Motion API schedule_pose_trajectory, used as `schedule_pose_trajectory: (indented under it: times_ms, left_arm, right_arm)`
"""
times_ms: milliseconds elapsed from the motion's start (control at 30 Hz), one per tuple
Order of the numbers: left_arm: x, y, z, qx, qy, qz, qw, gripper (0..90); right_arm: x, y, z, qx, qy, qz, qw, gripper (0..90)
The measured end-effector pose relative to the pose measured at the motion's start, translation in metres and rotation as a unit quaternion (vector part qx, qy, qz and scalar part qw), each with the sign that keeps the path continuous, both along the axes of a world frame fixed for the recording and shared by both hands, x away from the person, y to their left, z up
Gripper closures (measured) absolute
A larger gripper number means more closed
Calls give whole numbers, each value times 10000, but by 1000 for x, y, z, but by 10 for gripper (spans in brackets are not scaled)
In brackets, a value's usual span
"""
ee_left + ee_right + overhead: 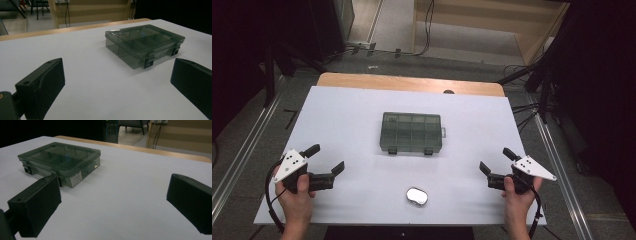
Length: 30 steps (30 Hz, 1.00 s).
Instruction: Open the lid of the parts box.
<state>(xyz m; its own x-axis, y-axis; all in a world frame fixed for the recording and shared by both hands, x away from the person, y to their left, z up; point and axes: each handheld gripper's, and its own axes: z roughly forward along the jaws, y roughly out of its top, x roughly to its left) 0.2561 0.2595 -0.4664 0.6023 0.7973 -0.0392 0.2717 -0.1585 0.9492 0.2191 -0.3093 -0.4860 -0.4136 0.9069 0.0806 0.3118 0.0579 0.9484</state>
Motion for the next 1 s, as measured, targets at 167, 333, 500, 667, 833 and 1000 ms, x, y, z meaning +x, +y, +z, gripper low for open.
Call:
schedule_pose_trajectory:
  times_ms: [167, 333, 500, 667, 833, 1000]
  left_arm:
    - [6, -9, 4, 24, 4, -48, 10000, 0]
    - [13, -17, 5, -10, 46, -110, 9999, 0]
    - [20, -27, 8, 25, 25, -168, 9999, 0]
    - [28, -37, 11, 27, 2, -246, 9997, 0]
    - [36, -47, 13, -39, -10, -276, 9996, 0]
    - [44, -56, 17, -127, -43, -331, 9994, 0]
  right_arm:
    - [9, 5, 7, 20, -12, 12, 10000, 0]
    - [15, 11, 10, 61, -17, 56, 10000, 0]
    - [24, 20, 12, 44, -29, 123, 9999, 0]
    - [32, 29, 15, 91, -22, 206, 9997, 0]
    - [41, 37, 19, 136, -50, 251, 9996, 0]
    - [49, 46, 22, 108, -79, 312, 9994, 0]
